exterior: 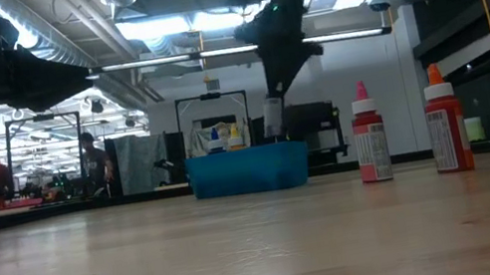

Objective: Pick & Place food coloring
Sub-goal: Put the large purple food coloring bottle into the blue bin

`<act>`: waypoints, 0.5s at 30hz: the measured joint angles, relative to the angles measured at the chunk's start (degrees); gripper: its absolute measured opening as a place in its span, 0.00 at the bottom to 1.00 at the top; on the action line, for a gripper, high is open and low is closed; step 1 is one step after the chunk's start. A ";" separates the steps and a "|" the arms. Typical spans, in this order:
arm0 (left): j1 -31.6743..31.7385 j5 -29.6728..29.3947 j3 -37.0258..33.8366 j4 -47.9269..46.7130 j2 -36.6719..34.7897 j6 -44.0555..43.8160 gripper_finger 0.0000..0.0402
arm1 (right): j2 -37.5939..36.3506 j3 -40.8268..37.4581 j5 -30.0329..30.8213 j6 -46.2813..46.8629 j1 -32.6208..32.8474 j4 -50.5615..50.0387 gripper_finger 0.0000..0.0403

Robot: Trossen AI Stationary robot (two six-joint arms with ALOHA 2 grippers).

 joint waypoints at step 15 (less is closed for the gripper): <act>0.00 -0.01 0.01 0.00 -0.02 0.02 0.66 | 11.91 7.89 -1.09 -2.18 -0.94 -0.34 0.30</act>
